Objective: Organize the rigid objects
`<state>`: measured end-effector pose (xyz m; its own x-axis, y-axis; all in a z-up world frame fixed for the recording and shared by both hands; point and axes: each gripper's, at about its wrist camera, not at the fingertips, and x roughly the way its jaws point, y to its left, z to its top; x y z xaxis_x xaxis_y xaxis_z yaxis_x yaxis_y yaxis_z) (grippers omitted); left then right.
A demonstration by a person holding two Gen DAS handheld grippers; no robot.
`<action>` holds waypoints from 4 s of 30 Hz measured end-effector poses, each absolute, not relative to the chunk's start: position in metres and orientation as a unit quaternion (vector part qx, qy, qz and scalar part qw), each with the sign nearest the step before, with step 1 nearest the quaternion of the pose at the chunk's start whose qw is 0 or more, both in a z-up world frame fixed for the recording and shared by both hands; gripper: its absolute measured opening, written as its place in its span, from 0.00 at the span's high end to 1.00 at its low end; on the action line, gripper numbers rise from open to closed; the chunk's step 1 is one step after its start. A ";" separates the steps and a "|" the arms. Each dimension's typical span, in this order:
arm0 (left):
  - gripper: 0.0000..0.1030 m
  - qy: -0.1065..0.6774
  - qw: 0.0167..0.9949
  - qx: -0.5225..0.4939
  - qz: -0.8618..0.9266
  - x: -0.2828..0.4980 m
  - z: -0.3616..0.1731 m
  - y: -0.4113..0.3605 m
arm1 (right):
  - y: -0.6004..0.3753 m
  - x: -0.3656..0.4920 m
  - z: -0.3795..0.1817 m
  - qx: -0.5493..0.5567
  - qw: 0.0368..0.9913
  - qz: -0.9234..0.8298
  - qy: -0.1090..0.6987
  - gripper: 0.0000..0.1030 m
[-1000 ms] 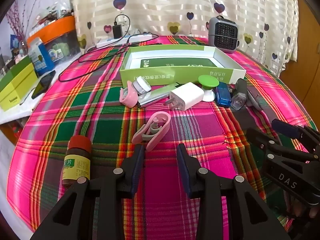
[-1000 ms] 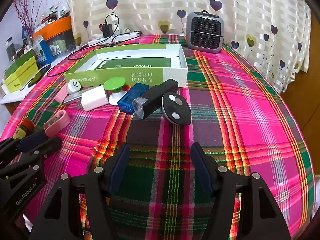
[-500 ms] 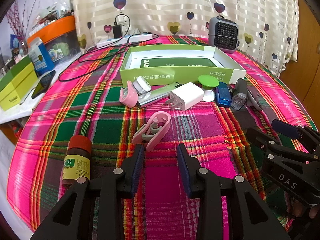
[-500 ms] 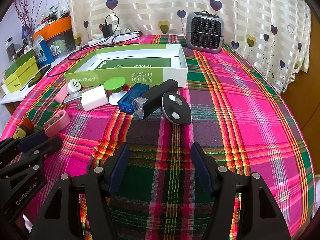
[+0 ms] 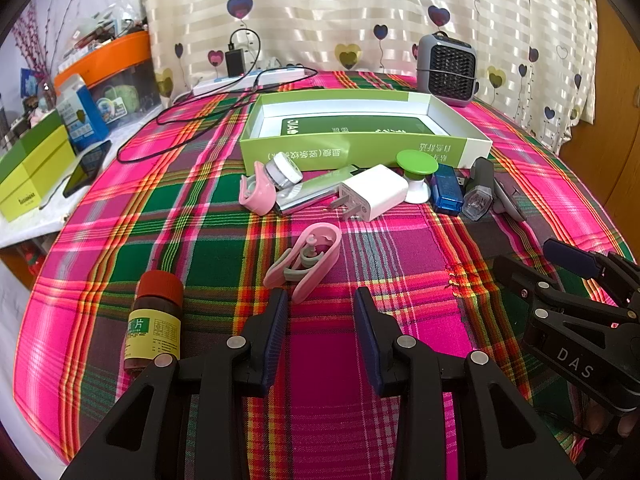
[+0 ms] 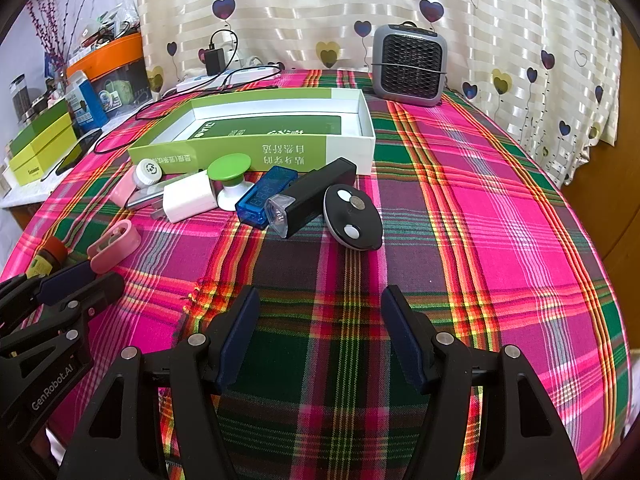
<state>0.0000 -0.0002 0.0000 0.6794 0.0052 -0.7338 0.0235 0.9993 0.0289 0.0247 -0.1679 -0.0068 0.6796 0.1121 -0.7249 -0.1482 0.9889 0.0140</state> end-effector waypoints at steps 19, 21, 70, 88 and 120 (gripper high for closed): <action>0.68 0.401 0.916 0.018 -0.006 0.000 0.000 0.000 | -0.168 0.025 -0.006 -0.023 0.916 0.071 0.394 0.38; 0.68 0.405 0.914 0.017 -0.010 0.000 0.001 0.001 | -0.169 0.025 -0.006 -0.023 0.916 0.072 0.394 0.38; 0.62 0.422 0.904 -0.061 -0.019 -0.022 0.005 0.095 | -0.208 0.026 0.015 0.030 0.926 0.096 0.365 0.38; 0.62 0.428 0.901 -0.071 -0.009 -0.007 0.005 0.101 | -0.190 0.080 0.002 -0.023 0.895 0.118 0.430 0.38; 0.71 0.422 0.903 -0.072 -0.026 0.003 0.016 0.100 | -0.194 0.077 0.018 -0.020 0.906 0.109 0.409 0.65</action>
